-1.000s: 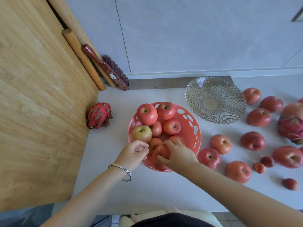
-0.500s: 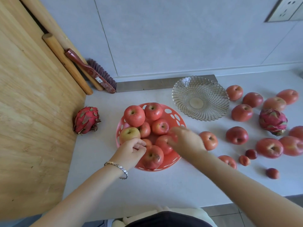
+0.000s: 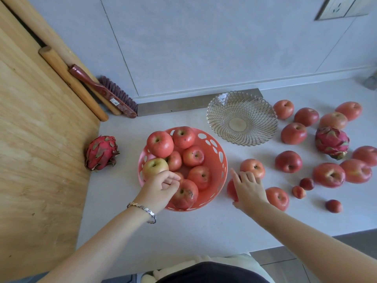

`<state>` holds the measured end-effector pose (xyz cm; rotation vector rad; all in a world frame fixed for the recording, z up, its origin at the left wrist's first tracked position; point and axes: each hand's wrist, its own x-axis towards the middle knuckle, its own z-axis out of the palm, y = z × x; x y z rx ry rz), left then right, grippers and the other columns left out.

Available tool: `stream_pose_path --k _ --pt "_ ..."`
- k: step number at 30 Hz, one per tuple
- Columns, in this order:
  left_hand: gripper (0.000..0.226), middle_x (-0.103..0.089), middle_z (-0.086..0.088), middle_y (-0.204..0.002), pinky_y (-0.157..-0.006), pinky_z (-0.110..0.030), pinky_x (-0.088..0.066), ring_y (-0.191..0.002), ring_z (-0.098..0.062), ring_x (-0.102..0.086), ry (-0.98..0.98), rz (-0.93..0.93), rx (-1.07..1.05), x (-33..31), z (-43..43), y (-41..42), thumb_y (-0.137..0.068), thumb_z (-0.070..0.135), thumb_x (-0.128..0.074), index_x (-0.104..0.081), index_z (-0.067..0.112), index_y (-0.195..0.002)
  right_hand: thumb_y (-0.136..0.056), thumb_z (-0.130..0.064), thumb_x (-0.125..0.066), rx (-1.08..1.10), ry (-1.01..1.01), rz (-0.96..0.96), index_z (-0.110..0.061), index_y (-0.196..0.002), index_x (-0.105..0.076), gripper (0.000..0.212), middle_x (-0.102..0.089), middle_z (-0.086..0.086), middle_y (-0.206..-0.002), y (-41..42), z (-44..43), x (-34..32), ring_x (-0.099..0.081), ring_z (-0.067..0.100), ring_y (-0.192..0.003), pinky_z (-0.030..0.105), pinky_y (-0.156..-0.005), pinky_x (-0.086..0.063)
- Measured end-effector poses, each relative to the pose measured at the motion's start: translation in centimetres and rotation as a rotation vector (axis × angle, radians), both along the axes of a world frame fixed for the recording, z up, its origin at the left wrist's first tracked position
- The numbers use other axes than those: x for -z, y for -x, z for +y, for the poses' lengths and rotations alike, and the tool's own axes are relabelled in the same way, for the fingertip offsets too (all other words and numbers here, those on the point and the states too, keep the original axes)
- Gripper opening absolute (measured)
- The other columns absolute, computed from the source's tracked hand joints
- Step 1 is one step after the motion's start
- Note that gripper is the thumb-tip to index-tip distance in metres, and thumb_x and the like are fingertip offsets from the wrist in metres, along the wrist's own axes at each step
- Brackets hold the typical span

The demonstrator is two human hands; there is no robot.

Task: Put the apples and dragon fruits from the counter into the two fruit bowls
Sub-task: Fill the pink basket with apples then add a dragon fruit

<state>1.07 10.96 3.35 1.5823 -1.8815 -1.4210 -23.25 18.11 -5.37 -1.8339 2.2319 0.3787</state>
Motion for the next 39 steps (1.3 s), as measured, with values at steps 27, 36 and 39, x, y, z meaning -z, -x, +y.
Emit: stream_pose_path --k 27,36,39 --pt "0.052 -0.043 0.002 -0.124 -0.1 -0.033 -0.04 -0.116 -0.02 -0.045 0.142 -0.419 0.309 3.5 0.3 2.0 -0.073 0.037 -0.066 -0.047 0.036 -0.122 -0.075 -0.052 -0.063 -0.035 0.155 -0.204 -0.019 -0.141 -0.022 0.084 -0.029 0.014 -0.144 -3.7 -9.4 -4.5 -0.022 0.035 -0.131 0.043 -0.108 -0.022" --pt "0.054 -0.041 0.001 -0.127 -0.101 -0.036 -0.04 -0.112 -0.024 -0.047 0.128 -0.431 0.335 3.7 0.2 2.4 -0.073 0.036 -0.066 -0.046 0.033 -0.124 -0.079 -0.036 -0.06 0.549 0.311 -0.335 -0.016 -0.134 -0.039 0.062 -0.041 0.017 -0.13 2.6 -5.2 -2.7 -0.035 0.036 -0.12 0.042 -0.101 -0.033" --pt "0.054 -0.041 0.002 -0.127 -0.1 -0.035 -0.04 -0.111 -0.023 -0.048 0.125 -0.435 0.354 3.6 0.1 2.6 -0.074 0.036 -0.066 -0.046 0.032 -0.124 -0.072 -0.039 -0.069 0.587 -0.041 -0.344 -0.027 -0.141 -0.021 0.084 -0.03 0.016 -0.134 4.4 -3.8 -1.3 -0.034 0.038 -0.123 0.044 -0.101 -0.035"
